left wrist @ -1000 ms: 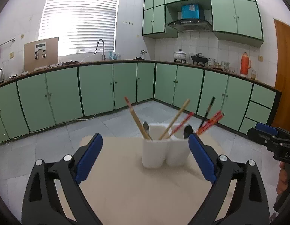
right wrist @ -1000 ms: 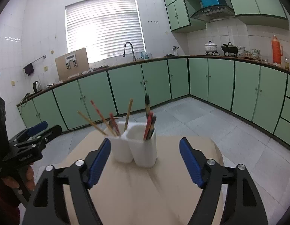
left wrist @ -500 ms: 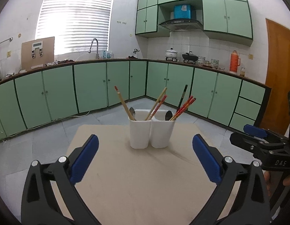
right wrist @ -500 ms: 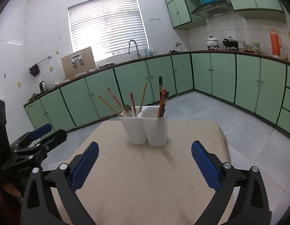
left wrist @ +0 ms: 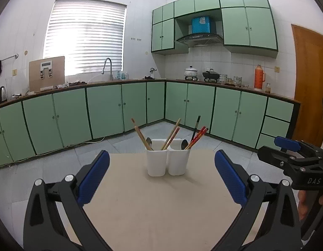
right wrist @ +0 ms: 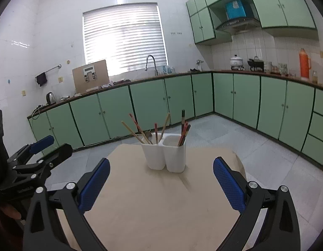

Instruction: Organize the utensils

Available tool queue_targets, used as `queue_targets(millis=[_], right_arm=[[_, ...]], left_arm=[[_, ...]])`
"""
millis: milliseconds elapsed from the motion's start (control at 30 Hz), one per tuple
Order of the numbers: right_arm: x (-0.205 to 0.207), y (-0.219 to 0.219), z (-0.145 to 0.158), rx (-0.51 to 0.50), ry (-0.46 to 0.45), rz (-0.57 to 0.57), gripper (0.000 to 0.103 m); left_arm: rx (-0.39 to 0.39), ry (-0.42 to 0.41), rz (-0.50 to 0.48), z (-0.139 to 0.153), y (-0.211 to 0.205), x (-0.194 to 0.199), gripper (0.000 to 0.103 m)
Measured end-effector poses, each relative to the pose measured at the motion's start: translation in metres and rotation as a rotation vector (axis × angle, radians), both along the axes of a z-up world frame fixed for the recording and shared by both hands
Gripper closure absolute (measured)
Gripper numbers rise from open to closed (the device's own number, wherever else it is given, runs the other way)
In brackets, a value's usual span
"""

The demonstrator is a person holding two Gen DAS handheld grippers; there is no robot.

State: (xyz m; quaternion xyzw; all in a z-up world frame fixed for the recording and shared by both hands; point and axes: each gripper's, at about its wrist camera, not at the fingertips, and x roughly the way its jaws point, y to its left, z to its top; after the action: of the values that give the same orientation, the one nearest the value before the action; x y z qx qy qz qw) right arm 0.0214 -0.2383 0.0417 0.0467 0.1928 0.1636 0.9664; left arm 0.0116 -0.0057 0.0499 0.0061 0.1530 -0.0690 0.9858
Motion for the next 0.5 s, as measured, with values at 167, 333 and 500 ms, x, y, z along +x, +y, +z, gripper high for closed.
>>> queue_targets(millis=[167, 333, 500], right_arm=[[-0.011, 0.003, 0.01, -0.007, -0.028, 0.003, 0.006], [-0.017, 0.001, 0.016, -0.003, -0.044, 0.004, 0.006], [-0.021, 0.003, 0.022, -0.004, -0.061, 0.004, 0.006]], left_arm=[[0.007, -0.024, -0.003, 0.01, -0.003, -0.013, 0.006], [0.004, -0.047, 0.0, 0.016, -0.003, -0.024, 0.006], [-0.001, -0.065, -0.001, 0.023, -0.002, -0.031, 0.006]])
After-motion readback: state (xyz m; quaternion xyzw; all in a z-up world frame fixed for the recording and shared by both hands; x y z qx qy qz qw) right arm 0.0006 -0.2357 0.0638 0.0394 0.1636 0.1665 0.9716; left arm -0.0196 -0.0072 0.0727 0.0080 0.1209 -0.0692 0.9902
